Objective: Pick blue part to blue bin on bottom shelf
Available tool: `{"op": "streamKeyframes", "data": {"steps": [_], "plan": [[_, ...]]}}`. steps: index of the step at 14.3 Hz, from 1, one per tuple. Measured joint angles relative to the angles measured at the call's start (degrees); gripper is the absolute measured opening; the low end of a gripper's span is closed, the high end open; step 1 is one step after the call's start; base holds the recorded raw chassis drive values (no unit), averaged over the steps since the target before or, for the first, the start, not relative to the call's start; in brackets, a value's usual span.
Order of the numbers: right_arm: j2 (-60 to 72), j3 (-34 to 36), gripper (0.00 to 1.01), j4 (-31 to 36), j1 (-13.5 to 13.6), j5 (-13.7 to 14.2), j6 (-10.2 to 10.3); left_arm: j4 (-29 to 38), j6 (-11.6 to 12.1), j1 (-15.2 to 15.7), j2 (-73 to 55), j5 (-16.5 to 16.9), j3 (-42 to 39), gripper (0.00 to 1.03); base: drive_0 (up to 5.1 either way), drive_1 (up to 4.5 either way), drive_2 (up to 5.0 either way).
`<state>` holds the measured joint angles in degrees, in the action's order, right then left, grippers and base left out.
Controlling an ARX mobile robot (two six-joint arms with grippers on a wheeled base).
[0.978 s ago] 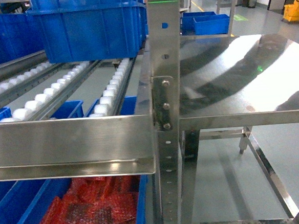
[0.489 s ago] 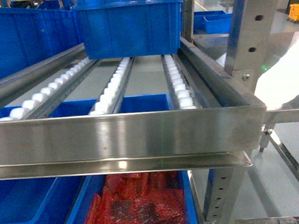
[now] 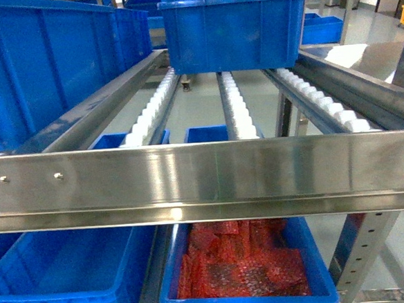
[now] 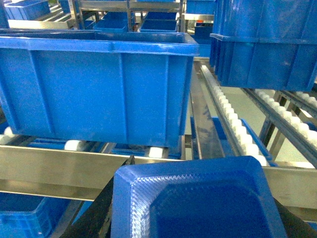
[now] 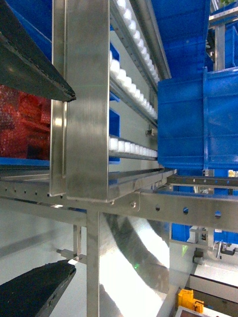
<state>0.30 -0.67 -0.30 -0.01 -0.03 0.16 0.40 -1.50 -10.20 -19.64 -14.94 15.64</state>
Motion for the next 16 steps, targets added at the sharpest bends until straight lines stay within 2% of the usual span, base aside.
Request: {"op": "streamKeyframes", "data": {"steps": [7, 16], "plan": [[0.00, 0.00, 0.98, 0.02, 0.00, 0.02, 0.00, -0.04, 0.00, 0.00, 0.04, 0.04, 0.00, 0.44, -4.9, 1.41, 3.4], [0.00, 0.00, 0.98, 0.00, 0.00, 0.00, 0.00, 0.02, 0.00, 0.15, 0.13, -0.04, 0.00, 0.44, -4.9, 2.42, 2.4]]}}
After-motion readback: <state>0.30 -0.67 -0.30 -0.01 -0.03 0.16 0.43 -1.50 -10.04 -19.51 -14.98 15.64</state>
